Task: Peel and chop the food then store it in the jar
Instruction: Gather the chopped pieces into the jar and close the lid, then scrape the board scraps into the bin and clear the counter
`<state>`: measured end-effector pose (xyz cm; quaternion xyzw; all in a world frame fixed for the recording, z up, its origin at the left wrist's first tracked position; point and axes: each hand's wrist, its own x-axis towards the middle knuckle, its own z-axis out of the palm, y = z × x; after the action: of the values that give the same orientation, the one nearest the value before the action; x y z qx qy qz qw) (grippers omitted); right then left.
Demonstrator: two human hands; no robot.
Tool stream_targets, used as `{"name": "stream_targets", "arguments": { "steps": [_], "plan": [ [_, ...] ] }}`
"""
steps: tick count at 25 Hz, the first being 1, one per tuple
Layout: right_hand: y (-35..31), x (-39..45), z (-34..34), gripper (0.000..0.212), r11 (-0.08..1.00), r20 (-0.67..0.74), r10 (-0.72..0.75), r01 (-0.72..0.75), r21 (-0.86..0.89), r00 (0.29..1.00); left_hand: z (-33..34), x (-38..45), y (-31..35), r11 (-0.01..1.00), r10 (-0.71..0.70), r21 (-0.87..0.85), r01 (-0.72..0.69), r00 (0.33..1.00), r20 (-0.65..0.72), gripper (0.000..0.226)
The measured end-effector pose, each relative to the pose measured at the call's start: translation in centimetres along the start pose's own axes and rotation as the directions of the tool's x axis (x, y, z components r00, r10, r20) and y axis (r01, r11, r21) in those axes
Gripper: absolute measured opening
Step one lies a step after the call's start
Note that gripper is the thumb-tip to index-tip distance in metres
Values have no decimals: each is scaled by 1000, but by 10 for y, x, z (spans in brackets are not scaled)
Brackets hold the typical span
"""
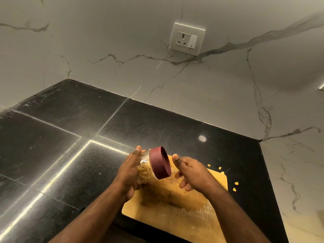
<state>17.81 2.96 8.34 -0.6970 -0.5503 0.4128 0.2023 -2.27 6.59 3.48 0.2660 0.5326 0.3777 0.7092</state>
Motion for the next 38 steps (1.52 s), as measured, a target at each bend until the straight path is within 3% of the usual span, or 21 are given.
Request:
{"name": "stream_targets", "arguments": {
  "steps": [2,4,7,10,14,18,22,27,30,32,35,36,38],
  "plan": [
    [1,-2,4,101,991,32,-133,134,-27,991,0,-3,1,999,-43,-3,43,998,43,65],
    [-3,-7,15,100,955,51,-274,278,-99,960,6,-9,1,997,-77,1,77,992,96,67],
    [-1,-6,39,76,896,-179,-413,364,-253,893,19,-14,-2,995,-94,-17,96,989,110,66],
    [-3,0,54,57,938,-390,-344,324,-119,854,23,-14,-2,998,-67,-5,67,994,82,63],
    [-4,24,35,65,971,-400,-205,237,34,893,13,-4,6,995,-39,97,32,997,71,61],
    [2,74,-7,82,960,-493,-204,74,-269,846,-4,6,-2,972,123,205,-112,992,-41,35],
    [-7,114,-16,90,863,-354,-270,61,-502,895,-17,-5,-15,948,140,290,-132,990,-6,10],
    [-17,143,-13,95,778,-288,-268,31,-627,919,-23,-16,-14,920,138,368,-136,990,23,9],
    [-21,145,-10,97,797,-227,-225,45,-602,948,-21,-20,-13,913,136,384,-137,990,29,11],
    [-25,134,-13,91,854,-270,-225,56,-517,936,-20,-20,-13,917,121,378,-128,992,43,12],
    [-33,86,-1,53,928,-530,-359,234,-290,768,-10,-20,-12,940,33,334,-63,995,95,24],
    [-33,61,13,41,913,-552,-408,320,-253,728,-3,-21,-11,958,-12,284,-21,993,113,26],
    [-24,10,51,38,886,-413,-462,395,-241,785,12,-26,-5,989,-95,131,74,981,167,28]
  ]
}}
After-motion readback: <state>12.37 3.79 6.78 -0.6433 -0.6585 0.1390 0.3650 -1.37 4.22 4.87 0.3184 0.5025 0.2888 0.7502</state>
